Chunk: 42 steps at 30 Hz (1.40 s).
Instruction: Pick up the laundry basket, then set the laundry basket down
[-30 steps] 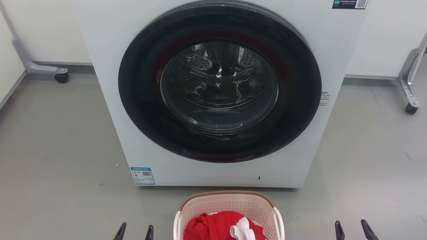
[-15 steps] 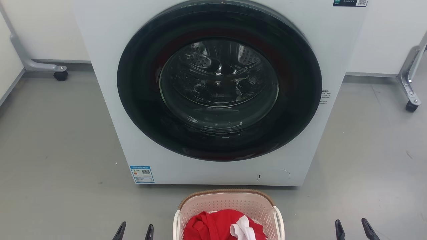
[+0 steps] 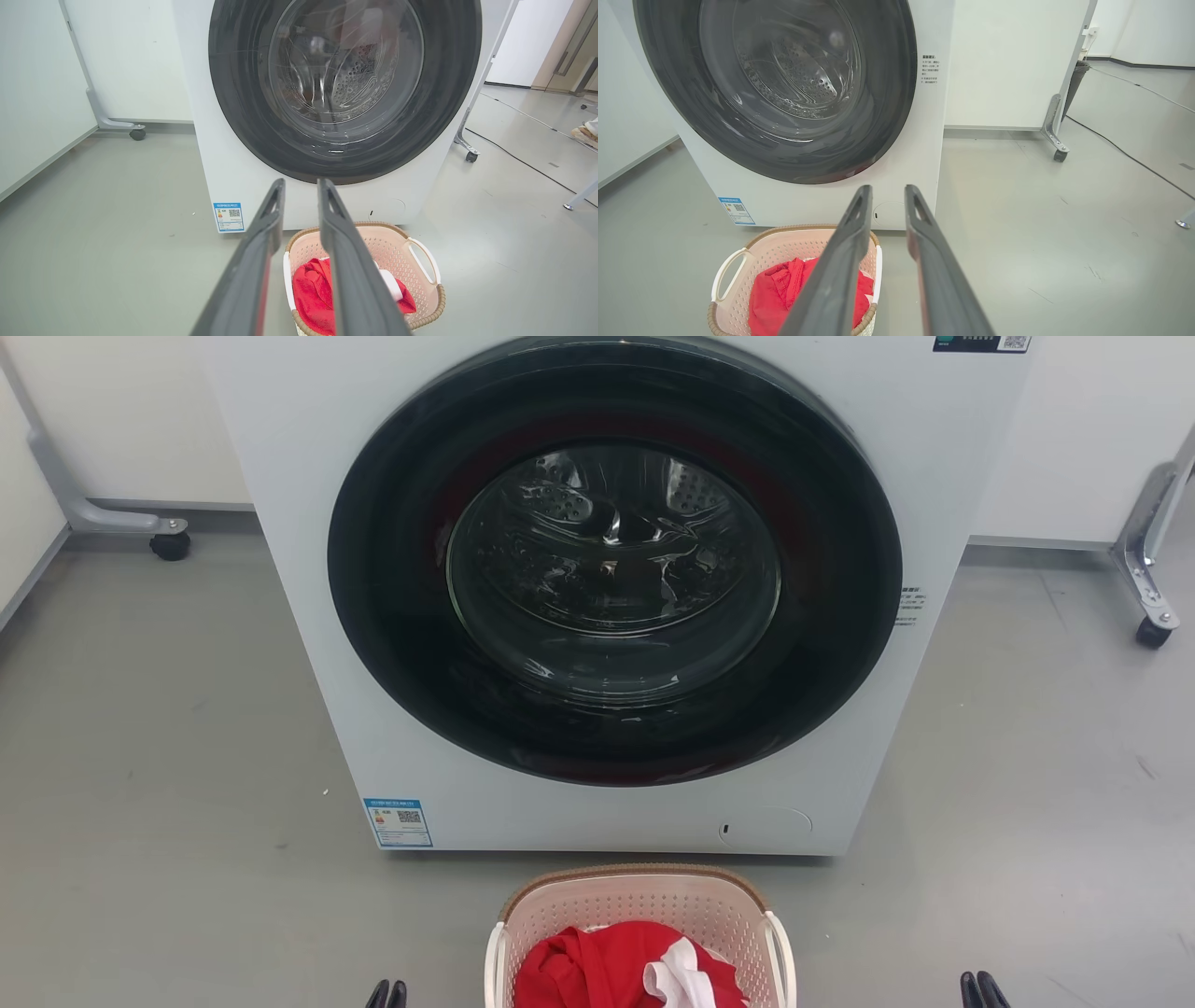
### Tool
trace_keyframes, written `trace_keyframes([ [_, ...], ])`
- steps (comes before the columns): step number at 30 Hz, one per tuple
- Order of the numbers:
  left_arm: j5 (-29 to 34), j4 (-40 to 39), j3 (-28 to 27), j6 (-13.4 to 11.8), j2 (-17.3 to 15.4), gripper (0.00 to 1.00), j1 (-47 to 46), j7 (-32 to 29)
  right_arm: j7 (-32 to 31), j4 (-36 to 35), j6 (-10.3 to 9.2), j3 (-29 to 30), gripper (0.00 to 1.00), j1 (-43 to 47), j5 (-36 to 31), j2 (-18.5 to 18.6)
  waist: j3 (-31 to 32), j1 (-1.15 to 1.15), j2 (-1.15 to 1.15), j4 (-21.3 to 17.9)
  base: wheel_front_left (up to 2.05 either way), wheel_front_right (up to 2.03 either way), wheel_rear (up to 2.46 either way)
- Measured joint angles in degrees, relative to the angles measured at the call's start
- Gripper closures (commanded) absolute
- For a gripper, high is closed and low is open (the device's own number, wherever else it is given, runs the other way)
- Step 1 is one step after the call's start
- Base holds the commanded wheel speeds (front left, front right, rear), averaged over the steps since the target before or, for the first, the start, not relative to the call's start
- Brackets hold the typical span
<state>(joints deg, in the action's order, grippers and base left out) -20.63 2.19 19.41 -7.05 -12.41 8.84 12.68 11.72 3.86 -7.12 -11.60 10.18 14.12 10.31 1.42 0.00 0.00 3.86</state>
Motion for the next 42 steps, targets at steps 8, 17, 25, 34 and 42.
trace_keyframes([
  [8, -3.25, 0.89, -1.88, 0.88, 0.67, 1.0, -0.08, -1.11, -0.82, 0.86, 0.83, 1.19, 1.0, -0.22, 3.21, -0.67, -0.15, 0.0, 0.0, -0.28, 0.0, 0.0, 0.0],
  [17, -9.55, 1.92, -3.81, 2.07, 1.56, 1.0, -0.47, -2.78, -2.64, 2.0, 1.89, 2.89, 1.0, -1.36, 10.39, -1.27, -0.28, 0.0, 0.0, -0.61, 0.0, 0.0, 0.0],
  [25, -15.64, 3.02, -5.83, 3.09, 2.2, 1.0, -1.66, -4.63, -4.16, 2.97, 3.08, 4.46, 1.0, -2.55, 17.06, -1.93, -0.4, 0.0, 0.0, -0.93, 0.0, 0.0, 0.0],
  [34, -22.32, 4.38, -8.05, 4.12, 3.22, 1.0, -2.93, -6.56, -6.15, 4.08, 4.21, 6.27, 1.0, -3.99, 24.3, -2.7, -0.53, 0.0, 0.0, -1.28, 0.0, 0.0, 0.0],
  [42, -27.97, 5.59, -10.03, 5.59, 3.82, 1.0, -4.13, -8.09, -7.67, 5.17, 5.42, 7.84, 1.0, -5.39, 30.7, -3.25, -0.65, 0.0, 0.0, -1.58, 0.0, 0.0, 0.0],
])
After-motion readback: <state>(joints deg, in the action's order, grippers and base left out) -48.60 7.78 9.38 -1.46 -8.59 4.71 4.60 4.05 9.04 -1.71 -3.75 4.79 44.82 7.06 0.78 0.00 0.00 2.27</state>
